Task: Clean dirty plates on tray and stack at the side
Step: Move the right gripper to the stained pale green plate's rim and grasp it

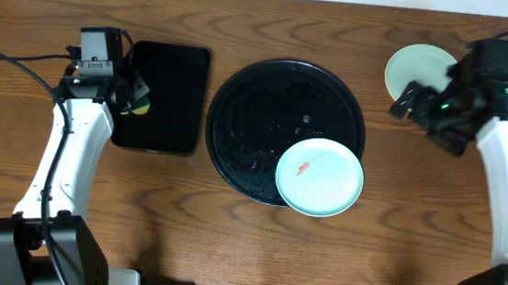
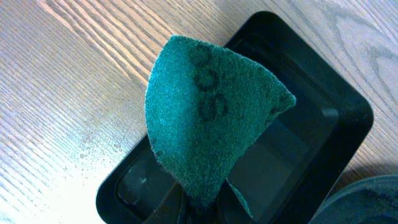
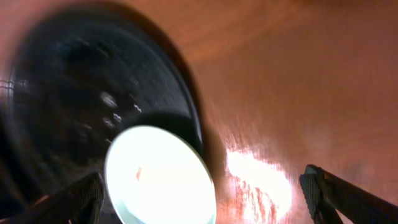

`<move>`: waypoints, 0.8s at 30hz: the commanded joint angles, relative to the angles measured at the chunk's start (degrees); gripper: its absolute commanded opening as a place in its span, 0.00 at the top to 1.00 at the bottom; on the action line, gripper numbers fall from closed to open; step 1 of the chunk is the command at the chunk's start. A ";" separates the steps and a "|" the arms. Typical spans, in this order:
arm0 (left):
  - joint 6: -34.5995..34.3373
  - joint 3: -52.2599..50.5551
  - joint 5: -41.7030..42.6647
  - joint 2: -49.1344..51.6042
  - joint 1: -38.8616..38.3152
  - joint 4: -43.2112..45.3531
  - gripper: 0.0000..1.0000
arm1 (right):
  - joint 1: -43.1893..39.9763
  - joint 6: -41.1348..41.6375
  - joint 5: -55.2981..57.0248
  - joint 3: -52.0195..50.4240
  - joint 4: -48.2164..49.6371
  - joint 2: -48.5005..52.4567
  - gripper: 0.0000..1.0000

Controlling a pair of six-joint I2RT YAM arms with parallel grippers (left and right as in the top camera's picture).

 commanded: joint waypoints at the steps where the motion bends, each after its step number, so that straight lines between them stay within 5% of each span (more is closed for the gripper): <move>1: -0.72 -0.44 -0.26 0.22 0.20 0.09 0.92 | 5.29 15.06 6.80 -2.64 -2.80 0.61 0.01; 15: -0.74 -0.44 -0.26 0.22 0.20 0.48 0.92 | 19.04 31.36 3.52 -13.70 -3.67 0.63 0.01; 18: -0.72 -0.44 -0.26 0.22 0.20 0.50 0.92 | 20.04 34.99 2.73 -17.92 -3.67 0.63 0.18; 24: -0.72 -0.44 -0.26 0.22 0.20 0.50 0.91 | 21.33 35.34 1.79 -23.93 -1.25 0.63 0.17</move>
